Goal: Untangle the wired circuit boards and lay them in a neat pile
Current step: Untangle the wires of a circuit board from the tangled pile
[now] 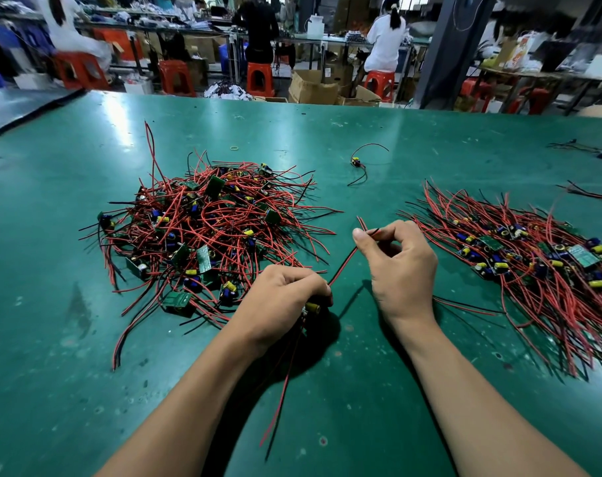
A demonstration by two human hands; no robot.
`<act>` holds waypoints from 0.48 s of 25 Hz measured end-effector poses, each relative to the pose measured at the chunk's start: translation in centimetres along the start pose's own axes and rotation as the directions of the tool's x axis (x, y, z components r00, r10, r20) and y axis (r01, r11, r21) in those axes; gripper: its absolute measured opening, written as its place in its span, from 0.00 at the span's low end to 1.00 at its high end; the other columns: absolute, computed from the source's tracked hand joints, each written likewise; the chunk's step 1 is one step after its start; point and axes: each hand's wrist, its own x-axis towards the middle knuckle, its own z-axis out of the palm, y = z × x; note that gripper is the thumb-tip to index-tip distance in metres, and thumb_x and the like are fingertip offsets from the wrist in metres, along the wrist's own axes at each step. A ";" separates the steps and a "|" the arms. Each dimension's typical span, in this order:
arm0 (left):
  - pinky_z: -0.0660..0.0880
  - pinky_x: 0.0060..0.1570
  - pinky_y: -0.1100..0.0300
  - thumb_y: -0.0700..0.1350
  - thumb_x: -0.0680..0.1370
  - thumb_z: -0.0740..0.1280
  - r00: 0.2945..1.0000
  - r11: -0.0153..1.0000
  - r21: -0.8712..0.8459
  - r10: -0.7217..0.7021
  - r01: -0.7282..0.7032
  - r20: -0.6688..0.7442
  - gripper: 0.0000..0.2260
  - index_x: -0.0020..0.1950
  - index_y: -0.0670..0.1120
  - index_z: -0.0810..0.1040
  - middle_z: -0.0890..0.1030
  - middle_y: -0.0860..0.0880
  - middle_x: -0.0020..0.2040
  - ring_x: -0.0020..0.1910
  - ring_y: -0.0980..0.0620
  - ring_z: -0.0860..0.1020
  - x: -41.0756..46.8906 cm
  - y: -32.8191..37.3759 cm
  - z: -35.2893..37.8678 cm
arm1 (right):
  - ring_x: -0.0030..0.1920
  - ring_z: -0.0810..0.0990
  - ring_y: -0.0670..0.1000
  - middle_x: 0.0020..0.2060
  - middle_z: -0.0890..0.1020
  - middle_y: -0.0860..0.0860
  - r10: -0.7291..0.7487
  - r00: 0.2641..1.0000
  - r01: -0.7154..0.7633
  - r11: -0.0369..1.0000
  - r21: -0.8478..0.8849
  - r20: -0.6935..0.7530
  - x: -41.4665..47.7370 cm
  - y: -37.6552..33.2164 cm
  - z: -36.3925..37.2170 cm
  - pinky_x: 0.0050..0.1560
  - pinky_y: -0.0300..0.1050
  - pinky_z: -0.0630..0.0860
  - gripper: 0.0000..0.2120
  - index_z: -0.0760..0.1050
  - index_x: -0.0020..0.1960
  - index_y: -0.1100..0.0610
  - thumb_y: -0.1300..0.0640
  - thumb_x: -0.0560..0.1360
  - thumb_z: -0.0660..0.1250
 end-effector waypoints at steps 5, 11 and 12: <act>0.71 0.35 0.70 0.47 0.68 0.67 1.000 1.000 -0.022 0.014 -0.014 -0.003 0.09 0.30 0.47 0.82 0.81 0.51 0.31 0.32 0.59 0.76 -0.1 -0.1 0.0 | 0.38 0.77 0.50 0.38 0.79 0.51 -0.010 0.999 0.011 1.000 0.007 -0.032 0.1 -0.1 0.0 0.40 0.44 0.73 0.10 0.78 0.40 0.56 0.53 0.76 0.73; 0.71 0.35 0.70 0.48 0.68 0.68 1.000 1.000 -0.017 -0.003 0.003 -0.014 0.09 0.31 0.46 0.82 0.82 0.50 0.33 0.33 0.59 0.76 0.0 -0.1 -0.2 | 0.38 0.78 0.48 0.37 0.81 0.50 0.022 1.000 -0.022 0.999 -0.036 0.006 0.2 -0.1 -0.3 0.41 0.38 0.72 0.07 0.79 0.40 0.57 0.57 0.73 0.76; 0.70 0.34 0.70 0.48 0.68 0.68 1.000 1.000 -0.022 -0.003 0.003 -0.017 0.09 0.31 0.46 0.82 0.82 0.50 0.33 0.32 0.59 0.76 -0.1 0.0 -0.2 | 0.37 0.78 0.47 0.36 0.81 0.49 0.023 1.000 -0.023 0.999 -0.036 -0.002 0.3 -0.1 -0.4 0.41 0.39 0.72 0.08 0.78 0.39 0.56 0.56 0.74 0.75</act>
